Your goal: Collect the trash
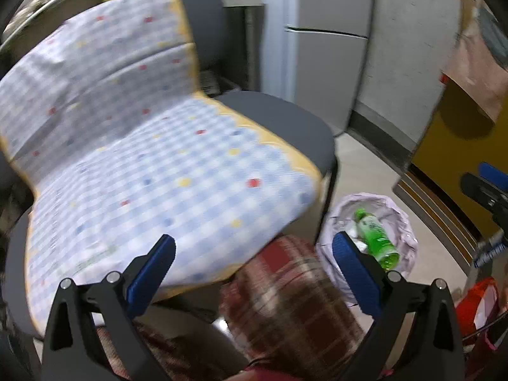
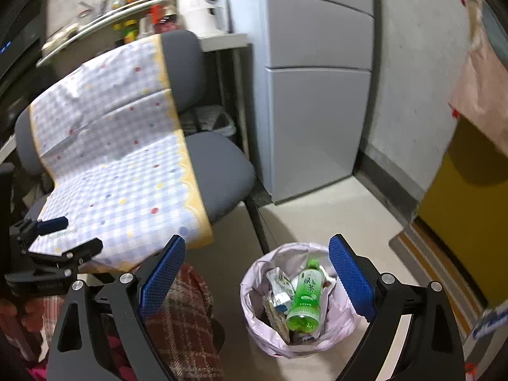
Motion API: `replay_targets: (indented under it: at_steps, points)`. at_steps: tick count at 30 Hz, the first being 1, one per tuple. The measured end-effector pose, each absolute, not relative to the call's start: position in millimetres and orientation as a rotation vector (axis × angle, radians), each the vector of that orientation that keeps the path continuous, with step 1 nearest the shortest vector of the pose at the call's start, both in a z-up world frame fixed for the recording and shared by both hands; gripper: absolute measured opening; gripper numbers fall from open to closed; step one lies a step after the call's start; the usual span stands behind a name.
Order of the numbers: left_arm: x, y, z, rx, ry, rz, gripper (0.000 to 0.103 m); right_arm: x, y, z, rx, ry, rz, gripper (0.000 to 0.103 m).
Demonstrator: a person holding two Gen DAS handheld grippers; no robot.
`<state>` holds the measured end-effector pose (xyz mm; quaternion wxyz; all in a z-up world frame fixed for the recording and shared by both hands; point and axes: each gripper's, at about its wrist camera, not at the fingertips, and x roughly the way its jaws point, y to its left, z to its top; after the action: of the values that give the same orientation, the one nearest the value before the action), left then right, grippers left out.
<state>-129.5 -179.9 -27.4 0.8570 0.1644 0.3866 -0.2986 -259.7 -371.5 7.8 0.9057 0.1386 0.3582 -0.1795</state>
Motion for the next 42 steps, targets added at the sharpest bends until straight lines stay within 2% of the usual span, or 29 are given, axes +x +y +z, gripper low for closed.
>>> replay_targets:
  at_steps: [9,42]
  points:
    - [-124,-131,-11,0.280,0.808,-0.517,0.096,-258,-353,19,0.259,0.724,-0.317,0.091]
    - [-125,-135,-9,0.285,0.801,-0.526,0.096,-256,-361,10,0.284,0.742,-0.323,0.091]
